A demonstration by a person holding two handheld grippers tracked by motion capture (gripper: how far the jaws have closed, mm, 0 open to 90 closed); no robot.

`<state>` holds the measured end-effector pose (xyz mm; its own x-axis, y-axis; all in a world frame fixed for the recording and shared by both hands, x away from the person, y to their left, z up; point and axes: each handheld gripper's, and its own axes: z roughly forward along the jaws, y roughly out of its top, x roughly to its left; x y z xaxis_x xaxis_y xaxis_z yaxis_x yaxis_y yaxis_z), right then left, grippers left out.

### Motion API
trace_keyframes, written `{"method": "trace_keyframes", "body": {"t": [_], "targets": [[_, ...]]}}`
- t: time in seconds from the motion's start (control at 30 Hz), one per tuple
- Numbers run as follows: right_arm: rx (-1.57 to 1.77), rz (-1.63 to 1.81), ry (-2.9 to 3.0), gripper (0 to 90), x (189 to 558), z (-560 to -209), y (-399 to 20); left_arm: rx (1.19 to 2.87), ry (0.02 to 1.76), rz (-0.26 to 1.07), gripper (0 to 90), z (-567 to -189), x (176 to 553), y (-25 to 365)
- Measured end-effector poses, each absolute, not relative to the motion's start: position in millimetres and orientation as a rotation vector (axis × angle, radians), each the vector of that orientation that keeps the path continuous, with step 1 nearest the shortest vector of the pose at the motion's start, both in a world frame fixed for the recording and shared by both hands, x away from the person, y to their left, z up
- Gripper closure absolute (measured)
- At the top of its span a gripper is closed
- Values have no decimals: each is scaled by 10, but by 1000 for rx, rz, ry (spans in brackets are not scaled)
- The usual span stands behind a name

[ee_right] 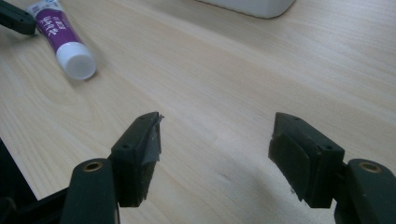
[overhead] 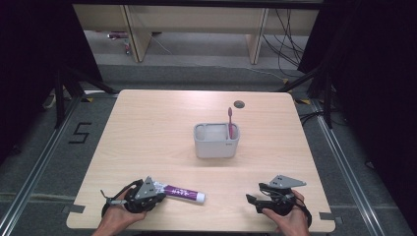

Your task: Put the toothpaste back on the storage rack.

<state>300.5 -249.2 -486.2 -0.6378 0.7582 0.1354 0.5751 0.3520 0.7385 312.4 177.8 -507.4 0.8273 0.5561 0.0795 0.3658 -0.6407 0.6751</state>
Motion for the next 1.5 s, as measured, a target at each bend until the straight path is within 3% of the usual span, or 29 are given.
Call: {"method": "trace_keyframes", "body": {"t": [1.3,1.5], "targets": [[1214,1182,2376,341,2974,-4859,-2569,2307,663,339,897,-4991,3516,1319],[1202,1151,2379,340,2965,-4852,-2584,2297,696,298,802,-4949,3521,1332]]}}
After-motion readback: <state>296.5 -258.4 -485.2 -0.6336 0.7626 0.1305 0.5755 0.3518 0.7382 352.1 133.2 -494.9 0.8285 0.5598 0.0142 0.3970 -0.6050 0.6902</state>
